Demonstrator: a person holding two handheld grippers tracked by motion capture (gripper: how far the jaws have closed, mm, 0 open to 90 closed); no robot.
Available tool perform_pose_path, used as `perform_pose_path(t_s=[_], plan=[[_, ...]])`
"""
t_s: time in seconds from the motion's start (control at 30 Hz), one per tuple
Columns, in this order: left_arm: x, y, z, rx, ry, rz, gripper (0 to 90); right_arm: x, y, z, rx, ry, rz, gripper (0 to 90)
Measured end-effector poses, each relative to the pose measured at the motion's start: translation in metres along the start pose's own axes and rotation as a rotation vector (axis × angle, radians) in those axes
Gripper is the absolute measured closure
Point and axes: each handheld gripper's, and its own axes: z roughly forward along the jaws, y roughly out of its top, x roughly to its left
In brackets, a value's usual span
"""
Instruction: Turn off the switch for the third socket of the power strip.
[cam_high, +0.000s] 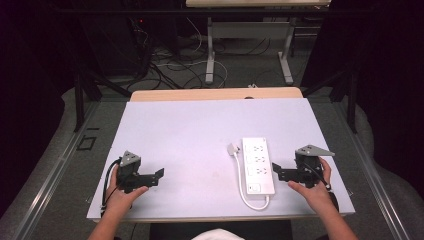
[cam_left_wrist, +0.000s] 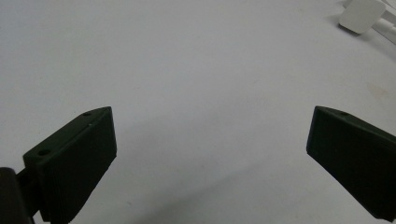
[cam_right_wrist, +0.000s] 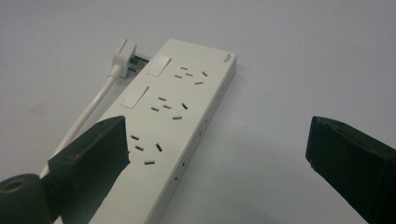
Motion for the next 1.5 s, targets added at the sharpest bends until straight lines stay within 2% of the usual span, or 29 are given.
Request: perform_pose_path(t_s=[0.1,0.13,0.33,0.53,0.87,1.17,1.5], plan=[[0.000,0.000,0.001,-0.014,0.014,0.004,1.8,0.002,0.002,0.000,0.011,0.004,-0.016,6.4],[-0.001,-0.001,0.001,-0.015,0.010,-0.006,1.8,0.002,0.002,0.000,0.011,0.004,-0.016,6.4],[-0.001,-0.001,0.001,-0.014,0.008,-0.005,1.8,0.005,0.002,0.001,0.043,0.022,-0.034,9.4],[-0.001,-0.001,0.002,-0.017,0.005,-0.012,1.8,0.008,0.002,0.002,0.085,0.032,-0.072,9.8],[-0.002,-0.001,0.002,-0.016,0.004,-0.009,1.8,0.015,0.012,0.001,0.124,0.048,-0.122,14.3],[-0.002,-0.001,0.002,-0.014,0.003,-0.004,1.8,0.018,0.020,0.002,0.170,0.062,-0.132,14.8],[-0.003,-0.001,0.003,-0.015,0.001,-0.012,1.8,0.022,0.027,0.004,0.205,0.072,-0.175,17.5]])
